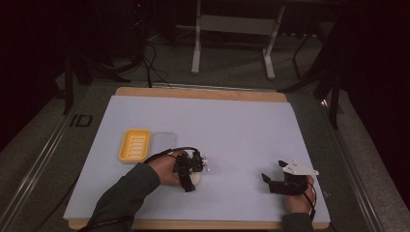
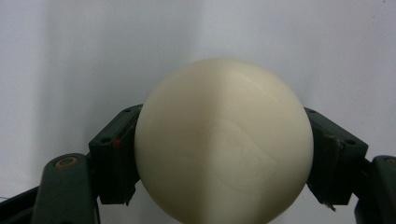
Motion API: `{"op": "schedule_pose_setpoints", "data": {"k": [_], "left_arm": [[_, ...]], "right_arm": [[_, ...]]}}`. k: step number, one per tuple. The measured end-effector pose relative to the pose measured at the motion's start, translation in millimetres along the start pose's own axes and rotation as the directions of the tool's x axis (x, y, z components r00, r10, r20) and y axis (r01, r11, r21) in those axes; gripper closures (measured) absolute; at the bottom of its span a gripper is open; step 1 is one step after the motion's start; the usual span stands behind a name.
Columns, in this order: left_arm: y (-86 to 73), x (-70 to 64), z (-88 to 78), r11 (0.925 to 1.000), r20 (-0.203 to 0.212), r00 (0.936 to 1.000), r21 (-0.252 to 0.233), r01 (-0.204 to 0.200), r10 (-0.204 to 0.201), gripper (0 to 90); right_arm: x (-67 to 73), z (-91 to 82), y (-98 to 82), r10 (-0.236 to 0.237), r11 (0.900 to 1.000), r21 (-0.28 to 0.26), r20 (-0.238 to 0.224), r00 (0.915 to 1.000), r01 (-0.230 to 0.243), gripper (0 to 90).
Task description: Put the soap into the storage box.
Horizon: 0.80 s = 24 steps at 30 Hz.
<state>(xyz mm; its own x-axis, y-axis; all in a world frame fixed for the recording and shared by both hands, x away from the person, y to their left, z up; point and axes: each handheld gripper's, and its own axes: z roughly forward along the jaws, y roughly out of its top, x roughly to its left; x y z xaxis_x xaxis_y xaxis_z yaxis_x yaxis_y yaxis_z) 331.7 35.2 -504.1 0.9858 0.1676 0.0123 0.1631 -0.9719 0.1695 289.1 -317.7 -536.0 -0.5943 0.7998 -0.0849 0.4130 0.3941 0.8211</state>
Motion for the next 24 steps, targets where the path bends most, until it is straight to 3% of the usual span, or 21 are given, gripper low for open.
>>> {"op": "schedule_pose_setpoints", "data": {"k": [12,24], "left_arm": [[-0.1,3.1,-0.8,0.9997,0.007,0.9997,0.006,-0.023,0.023,24.5],[-3.6,6.4,-2.3,0.9999,-0.002,0.9999,0.013,-0.011,0.011,24.6]], "right_arm": [[-0.2,-0.1,0.0,-0.001,1.0,0.0,-0.002,1.0,0.001,14.2],[0.0,0.0,0.0,0.0,1.0,0.0,-0.002,1.0,0.0,14.2]]}}
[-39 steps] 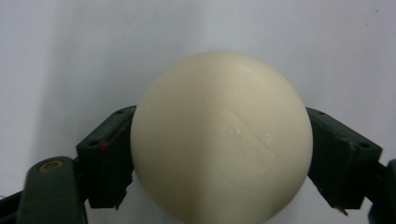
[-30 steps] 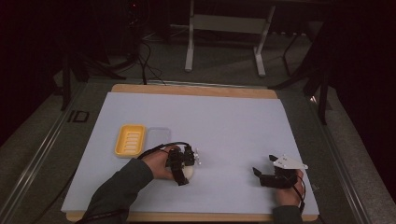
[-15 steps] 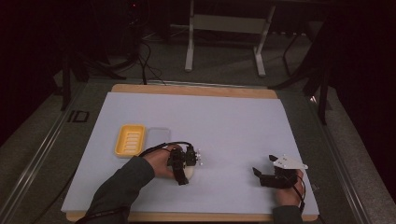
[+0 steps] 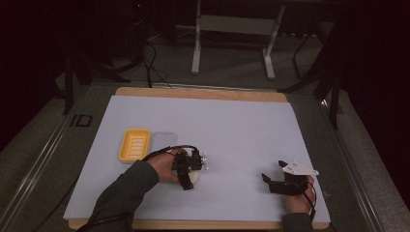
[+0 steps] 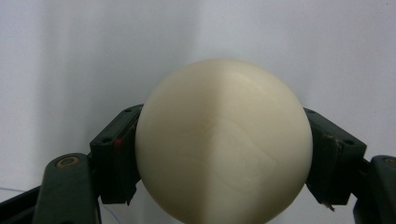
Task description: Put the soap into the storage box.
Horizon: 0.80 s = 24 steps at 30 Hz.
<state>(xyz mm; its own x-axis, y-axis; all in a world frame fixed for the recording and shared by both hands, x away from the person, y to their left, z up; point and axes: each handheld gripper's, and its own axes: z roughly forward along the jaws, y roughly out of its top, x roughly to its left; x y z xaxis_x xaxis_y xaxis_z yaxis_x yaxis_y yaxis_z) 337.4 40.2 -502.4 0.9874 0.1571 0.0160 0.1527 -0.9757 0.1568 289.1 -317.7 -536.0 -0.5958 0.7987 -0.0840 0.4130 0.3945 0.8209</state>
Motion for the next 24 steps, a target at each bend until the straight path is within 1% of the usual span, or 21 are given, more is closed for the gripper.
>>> {"op": "schedule_pose_setpoints", "data": {"k": [4,11,13,15,16,19,24], "left_arm": [[-1.8,1.5,-1.5,1.0,0.01,0.9999,-0.007,0.005,-0.005,24.6],[-6.4,5.9,-3.8,0.9998,0.007,0.9998,-0.005,0.02,-0.02,24.6],[-10.0,8.5,-5.2,0.9994,0.005,0.9994,-0.008,0.034,-0.034,24.6],[-10.0,8.5,-5.2,0.9994,0.005,0.9994,-0.008,0.034,-0.034,24.6],[-13.2,10.8,-6.3,0.9988,0.004,0.9989,-0.012,0.048,-0.048,24.6],[-14.9,12.5,-7.3,0.9986,0.001,0.9987,-0.012,0.051,-0.051,24.6],[-19.9,17.3,-11.2,0.9963,0.0,0.9969,-0.033,0.079,-0.079,24.6]], "right_arm": [[0.0,0.1,0.0,-0.002,1.0,-0.001,0.0,1.0,0.002,14.2],[0.0,0.1,0.0,-0.003,1.0,0.0,0.0,1.0,0.003,14.2],[0.0,0.1,0.0,-0.003,1.0,0.0,0.0,1.0,0.003,14.2],[0.0,0.2,0.0,-0.003,1.0,0.0,0.0,1.0,0.003,14.2],[0.0,0.2,0.0,-0.003,1.0,0.0,0.0,1.0,0.003,14.2],[0.1,0.2,0.0,-0.004,1.0,0.001,0.001,1.0,0.004,14.2],[0.1,0.2,0.0,-0.004,1.0,0.001,0.001,1.0,0.004,14.2]]}}
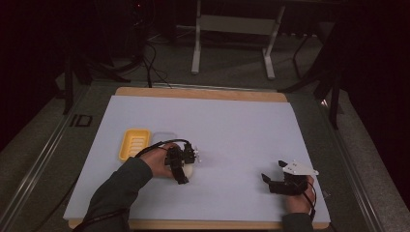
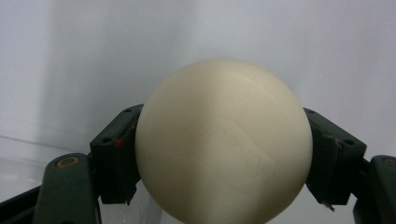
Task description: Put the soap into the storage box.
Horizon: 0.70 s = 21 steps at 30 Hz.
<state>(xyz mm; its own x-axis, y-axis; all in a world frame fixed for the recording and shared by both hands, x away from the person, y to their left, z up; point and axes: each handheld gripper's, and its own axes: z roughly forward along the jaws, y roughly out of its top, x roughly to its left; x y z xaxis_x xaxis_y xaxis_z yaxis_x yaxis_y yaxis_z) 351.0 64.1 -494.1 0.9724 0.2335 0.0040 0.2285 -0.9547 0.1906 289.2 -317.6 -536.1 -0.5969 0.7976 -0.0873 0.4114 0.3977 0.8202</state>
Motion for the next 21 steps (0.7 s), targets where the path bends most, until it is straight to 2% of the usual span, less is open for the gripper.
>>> {"op": "schedule_pose_setpoints", "data": {"k": [21], "left_arm": [[-6.9,12.3,-18.9,0.9992,-0.033,0.9987,-0.01,0.038,-0.038,24.6]], "right_arm": [[-0.1,-0.1,0.0,0.002,1.0,-0.001,0.0,1.0,-0.002,14.2]]}}
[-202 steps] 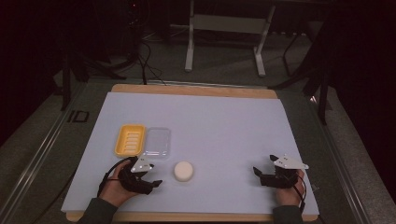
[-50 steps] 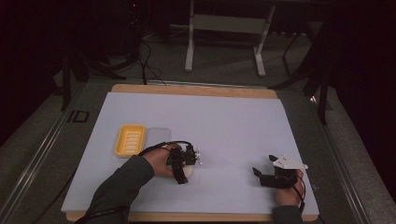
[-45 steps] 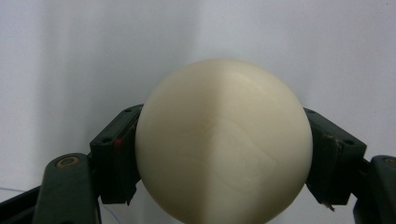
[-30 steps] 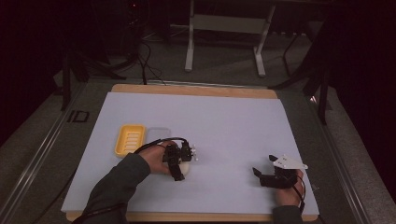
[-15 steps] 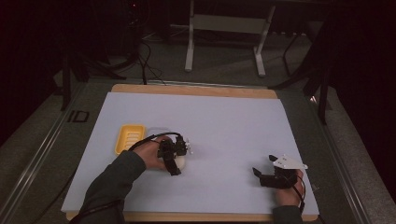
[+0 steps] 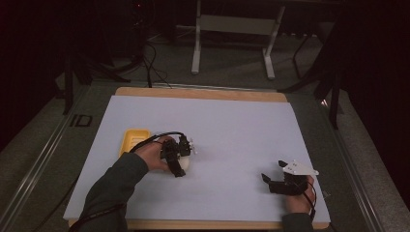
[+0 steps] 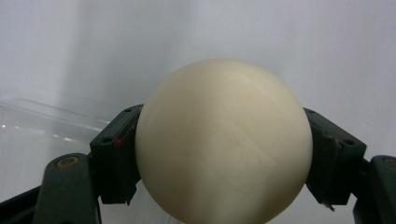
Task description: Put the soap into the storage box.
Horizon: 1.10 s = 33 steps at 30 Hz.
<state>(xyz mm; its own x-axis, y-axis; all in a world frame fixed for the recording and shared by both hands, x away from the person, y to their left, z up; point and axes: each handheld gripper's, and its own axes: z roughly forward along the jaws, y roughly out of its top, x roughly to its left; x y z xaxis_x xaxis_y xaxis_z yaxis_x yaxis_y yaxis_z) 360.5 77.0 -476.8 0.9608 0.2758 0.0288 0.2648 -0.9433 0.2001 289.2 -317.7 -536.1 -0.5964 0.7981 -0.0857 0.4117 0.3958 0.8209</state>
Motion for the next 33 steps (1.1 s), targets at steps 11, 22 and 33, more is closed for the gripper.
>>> {"op": "schedule_pose_setpoints", "data": {"k": [11,22,33], "left_arm": [[-7.8,8.1,-4.2,0.9989,-0.001,0.999,-0.011,0.045,-0.045,24.6],[-13.4,17.5,-9.8,0.994,-0.029,0.9936,-0.015,0.109,-0.109,24.6],[-25.8,32.6,-14.3,0.9698,-0.054,0.9683,-0.013,0.244,-0.244,24.6]], "right_arm": [[0.1,0.0,0.0,-0.001,1.0,-0.001,0.001,1.0,0.001,14.2],[0.1,-0.1,-0.1,0.002,1.0,-0.001,0.001,1.0,-0.002,14.2],[0.3,0.0,0.0,-0.003,1.0,-0.001,0.002,1.0,0.003,14.2]]}}
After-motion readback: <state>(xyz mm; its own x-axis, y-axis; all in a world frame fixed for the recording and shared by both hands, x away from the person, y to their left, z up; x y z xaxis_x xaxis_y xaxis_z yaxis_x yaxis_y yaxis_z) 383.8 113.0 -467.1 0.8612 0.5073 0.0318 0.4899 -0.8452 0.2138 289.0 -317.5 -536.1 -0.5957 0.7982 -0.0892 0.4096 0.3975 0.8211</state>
